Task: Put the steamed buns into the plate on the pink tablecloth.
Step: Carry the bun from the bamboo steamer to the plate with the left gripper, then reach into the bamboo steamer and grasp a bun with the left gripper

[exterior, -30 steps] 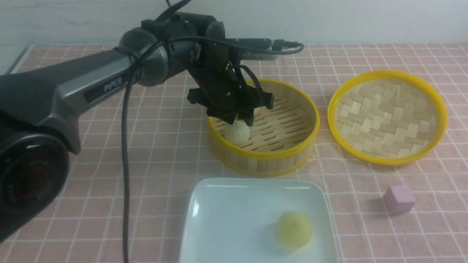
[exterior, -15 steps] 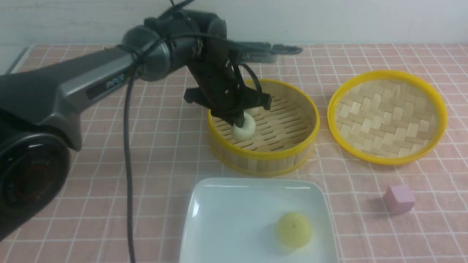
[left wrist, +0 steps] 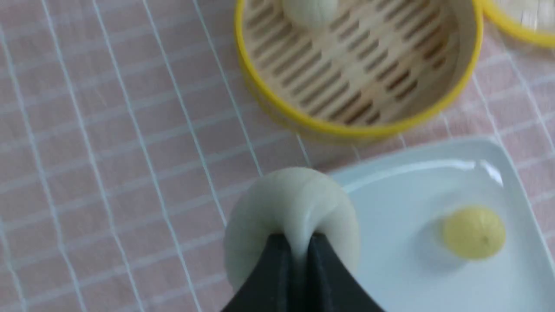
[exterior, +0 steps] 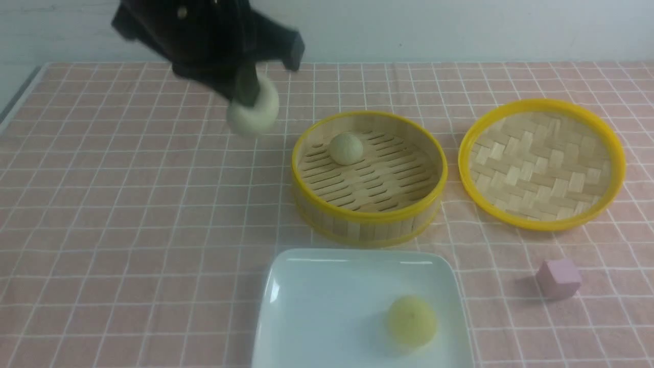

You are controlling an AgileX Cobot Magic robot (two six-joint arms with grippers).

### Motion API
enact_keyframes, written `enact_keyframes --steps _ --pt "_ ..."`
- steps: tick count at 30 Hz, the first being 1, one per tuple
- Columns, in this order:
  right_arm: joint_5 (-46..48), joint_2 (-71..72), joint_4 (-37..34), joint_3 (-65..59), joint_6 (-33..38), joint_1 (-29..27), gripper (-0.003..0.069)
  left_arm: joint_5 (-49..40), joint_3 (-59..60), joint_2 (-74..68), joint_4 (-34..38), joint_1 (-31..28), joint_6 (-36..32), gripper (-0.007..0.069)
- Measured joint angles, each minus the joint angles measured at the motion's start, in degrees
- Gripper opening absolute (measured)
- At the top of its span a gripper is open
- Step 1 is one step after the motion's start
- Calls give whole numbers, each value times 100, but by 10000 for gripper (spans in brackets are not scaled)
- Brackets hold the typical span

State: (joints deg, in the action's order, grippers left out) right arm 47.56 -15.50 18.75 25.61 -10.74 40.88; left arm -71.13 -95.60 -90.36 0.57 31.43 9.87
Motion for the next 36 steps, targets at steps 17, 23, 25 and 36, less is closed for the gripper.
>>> enact_keyframes --steps 17,23,25,36 --pt "-20 0 0 0 0 0 38 2584 2207 -1435 581 1255 826 217" --pt "-20 0 0 0 0 0 46 2619 2066 -1437 855 1282 1028 361" --pt "-20 0 0 0 0 0 49 2491 1807 -1397 807 1265 1064 350" --pt "-20 0 0 0 0 0 62 2014 -753 -2216 555 234 1715 2"
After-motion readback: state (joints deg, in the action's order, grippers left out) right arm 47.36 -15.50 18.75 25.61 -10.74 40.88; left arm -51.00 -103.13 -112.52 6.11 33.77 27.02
